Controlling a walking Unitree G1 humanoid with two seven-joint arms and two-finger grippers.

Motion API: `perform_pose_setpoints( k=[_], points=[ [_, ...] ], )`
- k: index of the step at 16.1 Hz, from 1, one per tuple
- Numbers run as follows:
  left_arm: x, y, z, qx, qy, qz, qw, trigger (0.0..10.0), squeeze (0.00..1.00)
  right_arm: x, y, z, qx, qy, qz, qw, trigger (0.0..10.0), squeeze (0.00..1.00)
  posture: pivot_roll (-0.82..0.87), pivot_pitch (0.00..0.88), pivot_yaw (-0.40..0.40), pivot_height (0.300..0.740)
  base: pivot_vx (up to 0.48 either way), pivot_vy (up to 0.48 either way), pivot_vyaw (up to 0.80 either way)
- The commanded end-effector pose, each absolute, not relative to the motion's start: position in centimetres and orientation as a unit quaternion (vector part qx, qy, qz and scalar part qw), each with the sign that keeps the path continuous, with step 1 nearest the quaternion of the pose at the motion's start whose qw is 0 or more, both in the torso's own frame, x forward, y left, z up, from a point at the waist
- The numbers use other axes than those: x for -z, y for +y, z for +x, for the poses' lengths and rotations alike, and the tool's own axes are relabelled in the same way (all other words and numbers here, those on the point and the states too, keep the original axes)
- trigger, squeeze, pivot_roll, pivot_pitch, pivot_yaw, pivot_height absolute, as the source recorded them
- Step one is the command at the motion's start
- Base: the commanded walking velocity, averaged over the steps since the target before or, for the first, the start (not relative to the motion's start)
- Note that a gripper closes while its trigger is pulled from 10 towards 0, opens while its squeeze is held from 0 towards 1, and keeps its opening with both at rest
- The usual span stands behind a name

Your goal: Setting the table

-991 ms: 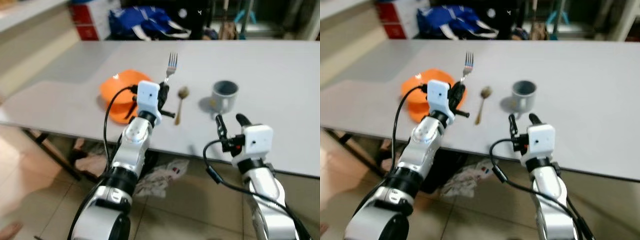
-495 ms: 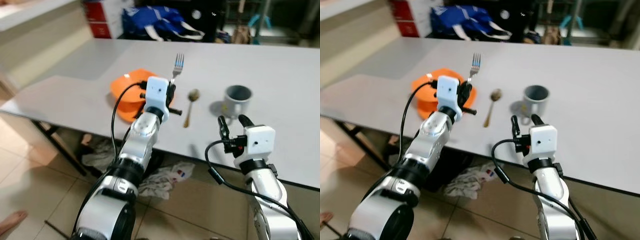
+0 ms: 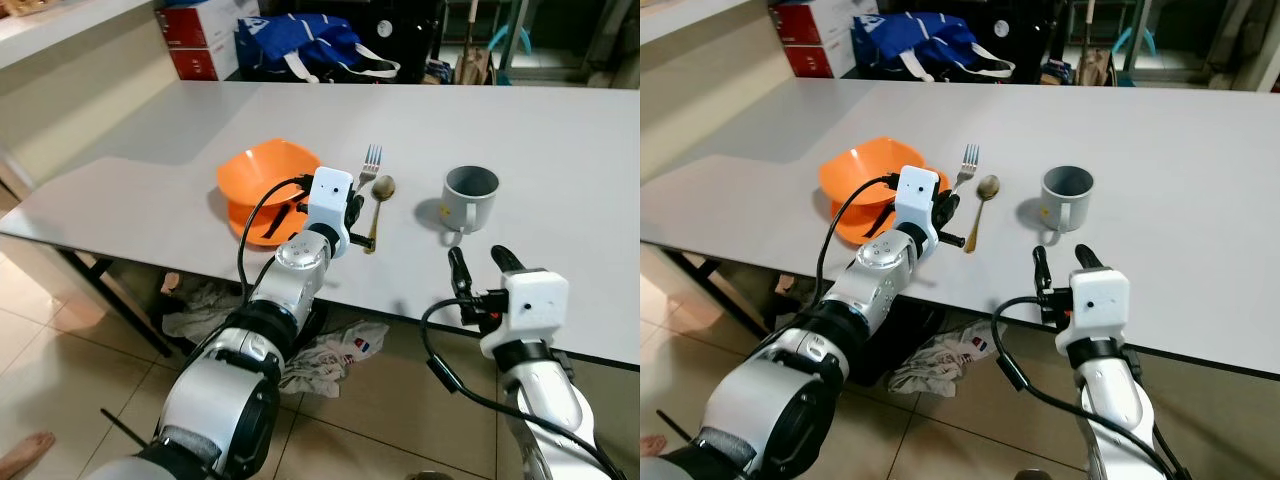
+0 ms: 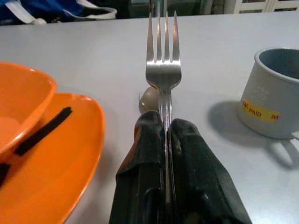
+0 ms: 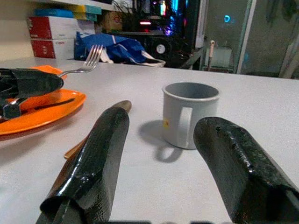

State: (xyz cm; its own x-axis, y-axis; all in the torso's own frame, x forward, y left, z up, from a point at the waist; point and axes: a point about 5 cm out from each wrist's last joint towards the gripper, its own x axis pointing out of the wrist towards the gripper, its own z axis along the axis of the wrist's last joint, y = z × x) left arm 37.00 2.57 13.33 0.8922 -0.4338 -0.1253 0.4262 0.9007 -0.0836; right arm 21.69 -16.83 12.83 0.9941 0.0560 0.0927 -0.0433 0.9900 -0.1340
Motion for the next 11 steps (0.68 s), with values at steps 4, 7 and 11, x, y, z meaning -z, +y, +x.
perform_pose_setpoints(
  k=[4,7,11],
  points=[
    [-14.7,-3.8,35.2,0.271,0.070,-0.084,0.956,10.0,0.00,-13.2,-16.2,20.3,-0.032,-0.039,-0.063,0.997,10.0,0.00,-0.21,0.000,0.161,0.740,0.000,0.000,0.00],
    [-14.5,-3.2,35.5,0.266,0.067,-0.067,0.959,10.0,0.00,-13.2,-16.2,19.9,-0.036,-0.029,-0.065,0.997,10.0,0.00,-0.22,0.000,0.158,0.740,0.000,0.000,0.00],
    [-14.8,-3.1,35.3,0.292,0.036,-0.069,0.953,10.0,0.00,-13.2,-15.8,20.6,-0.037,-0.035,-0.059,0.997,10.0,0.00,-0.20,0.000,0.160,0.740,0.000,0.000,0.00]
  ],
)
